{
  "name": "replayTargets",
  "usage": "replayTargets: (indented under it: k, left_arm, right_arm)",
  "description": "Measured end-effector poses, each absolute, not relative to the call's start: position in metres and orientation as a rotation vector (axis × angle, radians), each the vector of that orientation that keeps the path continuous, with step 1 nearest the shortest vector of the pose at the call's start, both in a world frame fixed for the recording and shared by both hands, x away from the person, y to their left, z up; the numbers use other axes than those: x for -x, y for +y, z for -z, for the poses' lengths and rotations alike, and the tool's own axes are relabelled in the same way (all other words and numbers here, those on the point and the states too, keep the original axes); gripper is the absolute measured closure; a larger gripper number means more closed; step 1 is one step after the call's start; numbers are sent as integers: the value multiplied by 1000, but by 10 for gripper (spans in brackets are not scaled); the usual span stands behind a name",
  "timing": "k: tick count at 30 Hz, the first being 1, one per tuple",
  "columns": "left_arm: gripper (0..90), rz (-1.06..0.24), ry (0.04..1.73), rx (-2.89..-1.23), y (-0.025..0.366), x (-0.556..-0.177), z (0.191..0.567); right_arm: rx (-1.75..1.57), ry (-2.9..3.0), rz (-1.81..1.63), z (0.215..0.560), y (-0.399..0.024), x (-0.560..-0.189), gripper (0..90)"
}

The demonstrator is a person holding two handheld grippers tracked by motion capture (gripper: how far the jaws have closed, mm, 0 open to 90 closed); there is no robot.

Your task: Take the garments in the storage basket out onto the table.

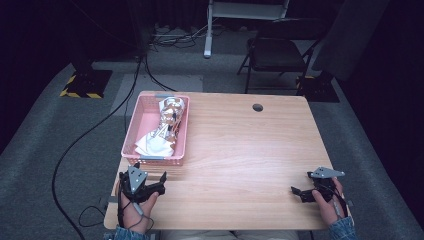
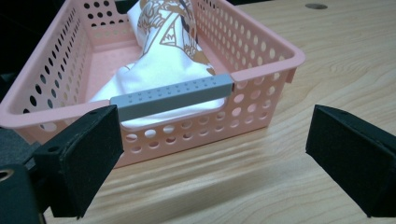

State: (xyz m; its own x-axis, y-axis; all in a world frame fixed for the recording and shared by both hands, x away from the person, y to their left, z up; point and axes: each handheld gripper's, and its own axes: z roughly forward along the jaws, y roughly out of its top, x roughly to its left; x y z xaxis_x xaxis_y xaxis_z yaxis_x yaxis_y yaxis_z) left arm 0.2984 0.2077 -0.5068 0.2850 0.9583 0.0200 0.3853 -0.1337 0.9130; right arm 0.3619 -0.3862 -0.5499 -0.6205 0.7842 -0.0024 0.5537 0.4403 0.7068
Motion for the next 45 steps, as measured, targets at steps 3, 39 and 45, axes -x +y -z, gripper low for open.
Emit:
replayTargets:
  k: [3, 39, 45]
  left_arm:
    - [34, -837, 1234, -1673, 207, -299, 505]
    - [49, -836, 1196, -1603, 204, -311, 477]
    - [52, -822, 1188, -1617, 200, -318, 474]
  right_arm:
    - [-1143, 2367, -978, 550, -386, -362, 0]
    - [-1142, 2367, -979, 550, -386, -362, 0]
    - [-1143, 2366, -979, 550, -386, -362, 0]
